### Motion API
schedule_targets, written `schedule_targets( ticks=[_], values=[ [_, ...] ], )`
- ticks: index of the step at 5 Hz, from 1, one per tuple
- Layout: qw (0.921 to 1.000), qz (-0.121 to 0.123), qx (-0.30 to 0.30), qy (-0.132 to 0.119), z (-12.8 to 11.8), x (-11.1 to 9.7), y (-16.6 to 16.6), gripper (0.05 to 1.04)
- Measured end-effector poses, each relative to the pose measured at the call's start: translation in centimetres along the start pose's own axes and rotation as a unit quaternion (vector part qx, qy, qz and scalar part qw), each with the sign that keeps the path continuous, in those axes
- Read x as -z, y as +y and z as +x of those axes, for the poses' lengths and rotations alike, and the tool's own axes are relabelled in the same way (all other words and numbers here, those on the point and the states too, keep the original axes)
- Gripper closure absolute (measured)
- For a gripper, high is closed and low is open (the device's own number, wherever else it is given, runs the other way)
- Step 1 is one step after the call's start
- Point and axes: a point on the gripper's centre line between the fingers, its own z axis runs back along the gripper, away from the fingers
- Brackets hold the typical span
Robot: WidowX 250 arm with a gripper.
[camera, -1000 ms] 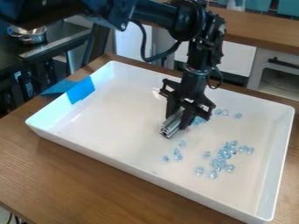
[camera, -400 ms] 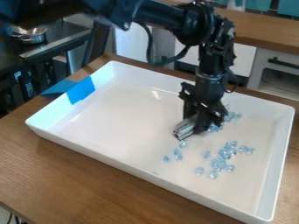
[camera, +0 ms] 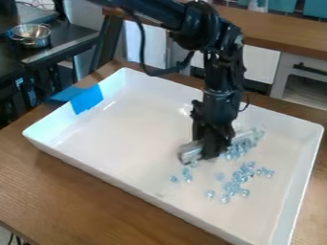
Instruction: Sweep into pile
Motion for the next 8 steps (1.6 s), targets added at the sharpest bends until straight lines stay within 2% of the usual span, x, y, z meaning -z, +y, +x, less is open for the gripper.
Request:
schedule_targets(
  ticks=[1,2,3,4,5,6,7,8],
  values=[
    [0.9996,-0.013,0.023,0.013,-1.7,-0.3,-1.0,0.700],
    [0.9987,-0.022,0.043,0.014,-2.8,-0.6,-2.9,0.699],
    [0.9976,-0.031,0.061,0.006,-2.4,-0.6,-4.8,0.700],
    [0.9971,-0.036,0.066,-0.003,-2.4,-0.7,-5.1,0.700],
    [0.9980,-0.045,0.034,-0.028,-3.1,-3.9,-2.9,0.699],
    [0.9966,-0.045,-0.029,-0.063,-5.1,-8.2,2.8,0.700],
    [0.9950,-0.012,-0.077,-0.062,-7.1,-9.2,6.0,0.700],
    [0.9882,0.043,-0.146,-0.019,-8.7,-7.6,7.1,0.699]
  ],
)
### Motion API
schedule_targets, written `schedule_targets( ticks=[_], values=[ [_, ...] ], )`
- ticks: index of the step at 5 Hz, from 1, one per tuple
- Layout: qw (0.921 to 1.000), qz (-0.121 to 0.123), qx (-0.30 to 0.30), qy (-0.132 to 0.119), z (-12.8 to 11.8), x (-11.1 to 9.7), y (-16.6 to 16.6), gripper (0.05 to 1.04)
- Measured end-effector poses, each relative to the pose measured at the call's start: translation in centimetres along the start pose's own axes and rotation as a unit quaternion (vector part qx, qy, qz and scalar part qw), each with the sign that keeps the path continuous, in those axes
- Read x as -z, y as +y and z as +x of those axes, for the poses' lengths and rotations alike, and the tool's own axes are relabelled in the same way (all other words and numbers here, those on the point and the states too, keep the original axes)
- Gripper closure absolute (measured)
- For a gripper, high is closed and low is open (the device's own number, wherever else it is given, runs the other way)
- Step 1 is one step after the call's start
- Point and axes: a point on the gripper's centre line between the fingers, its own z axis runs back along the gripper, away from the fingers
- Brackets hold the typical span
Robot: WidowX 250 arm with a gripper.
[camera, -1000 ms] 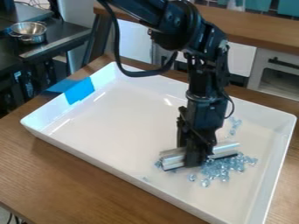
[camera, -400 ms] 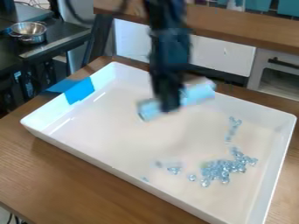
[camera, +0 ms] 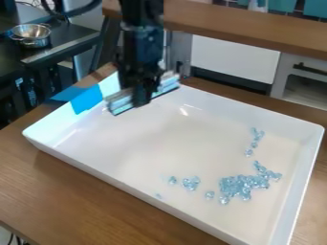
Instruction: Sweep into pile
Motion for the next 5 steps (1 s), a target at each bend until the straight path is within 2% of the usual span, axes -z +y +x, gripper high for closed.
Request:
schedule_targets(
  ticks=[1,2,3,5],
  values=[
    [0.9986,0.037,-0.021,0.033,-1.4,2.0,-0.4,0.700],
    [0.9954,0.054,-0.060,0.053,-2.9,4.4,-1.8,0.699],
    [0.9933,0.047,-0.089,0.058,-3.4,5.8,-2.8,0.700],
    [0.9929,0.027,-0.100,0.058,-3.4,6.9,-5.4,0.699]
  ],
)
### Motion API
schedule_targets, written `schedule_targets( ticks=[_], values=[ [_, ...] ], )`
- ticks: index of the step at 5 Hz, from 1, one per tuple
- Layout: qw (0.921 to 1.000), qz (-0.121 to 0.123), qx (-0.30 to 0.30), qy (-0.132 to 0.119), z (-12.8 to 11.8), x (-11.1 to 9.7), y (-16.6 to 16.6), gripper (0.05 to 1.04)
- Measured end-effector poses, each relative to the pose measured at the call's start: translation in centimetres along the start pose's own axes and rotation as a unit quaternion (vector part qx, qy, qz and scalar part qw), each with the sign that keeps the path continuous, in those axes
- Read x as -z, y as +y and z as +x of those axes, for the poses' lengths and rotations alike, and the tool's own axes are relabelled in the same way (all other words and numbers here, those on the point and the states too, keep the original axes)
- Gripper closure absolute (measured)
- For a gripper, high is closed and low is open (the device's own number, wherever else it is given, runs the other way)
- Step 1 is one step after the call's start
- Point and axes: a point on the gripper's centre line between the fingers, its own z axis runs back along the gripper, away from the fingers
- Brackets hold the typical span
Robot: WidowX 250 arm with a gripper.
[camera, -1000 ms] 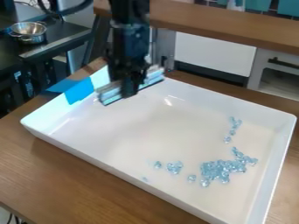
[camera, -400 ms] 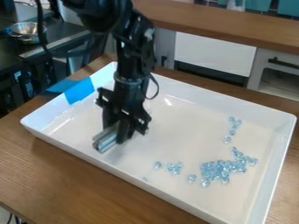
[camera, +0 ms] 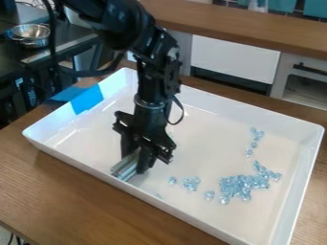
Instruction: Sweep into pile
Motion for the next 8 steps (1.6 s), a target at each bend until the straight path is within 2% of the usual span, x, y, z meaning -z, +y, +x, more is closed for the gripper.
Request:
schedule_targets(
  ticks=[2,6,8],
  values=[
    [0.9997,-0.020,-0.017,-0.001,0.1,0.2,-3.2,0.699],
    [0.9971,-0.050,-0.057,-0.001,2.8,-0.6,-11.0,0.699],
    [0.9947,-0.063,-0.077,0.026,3.8,-1.5,-13.9,0.700]
  ],
)
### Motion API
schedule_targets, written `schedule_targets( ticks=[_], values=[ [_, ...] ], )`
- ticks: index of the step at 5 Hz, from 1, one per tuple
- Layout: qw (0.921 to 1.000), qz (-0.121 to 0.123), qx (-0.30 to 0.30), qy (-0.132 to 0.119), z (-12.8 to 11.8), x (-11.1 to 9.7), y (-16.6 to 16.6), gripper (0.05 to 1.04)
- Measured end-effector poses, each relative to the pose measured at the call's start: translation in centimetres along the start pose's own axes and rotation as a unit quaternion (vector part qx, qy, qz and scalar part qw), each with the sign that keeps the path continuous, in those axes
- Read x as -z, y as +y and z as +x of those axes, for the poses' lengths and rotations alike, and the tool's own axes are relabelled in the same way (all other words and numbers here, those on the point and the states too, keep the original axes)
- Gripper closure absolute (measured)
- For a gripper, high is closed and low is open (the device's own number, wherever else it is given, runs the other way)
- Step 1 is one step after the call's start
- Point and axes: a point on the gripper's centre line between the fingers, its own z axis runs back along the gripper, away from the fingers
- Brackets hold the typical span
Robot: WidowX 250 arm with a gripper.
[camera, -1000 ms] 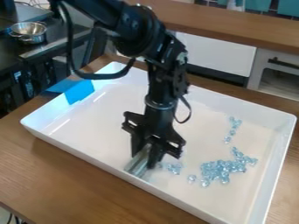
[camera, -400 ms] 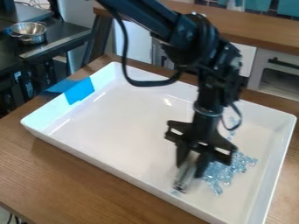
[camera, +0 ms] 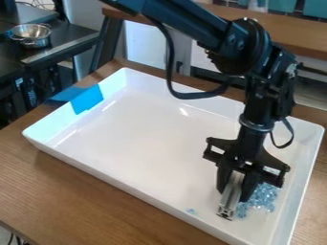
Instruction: Sweep into pile
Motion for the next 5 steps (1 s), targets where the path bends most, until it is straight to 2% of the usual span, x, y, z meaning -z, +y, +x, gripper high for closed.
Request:
schedule_targets(
  ticks=[1,2,3,4,5],
  values=[
    [0.9995,-0.019,0.002,0.025,0.6,-1.7,0.8,0.699],
    [0.9980,-0.046,-0.024,0.035,2.8,-4.8,5.5,0.700],
    [0.9984,-0.053,-0.010,0.016,4.7,-8.1,10.3,0.699],
    [0.9969,-0.016,0.074,-0.020,6.4,-9.8,12.6,0.700],
    [0.9931,0.014,0.116,-0.010,7.4,-7.1,13.6,0.699]
  ],
)
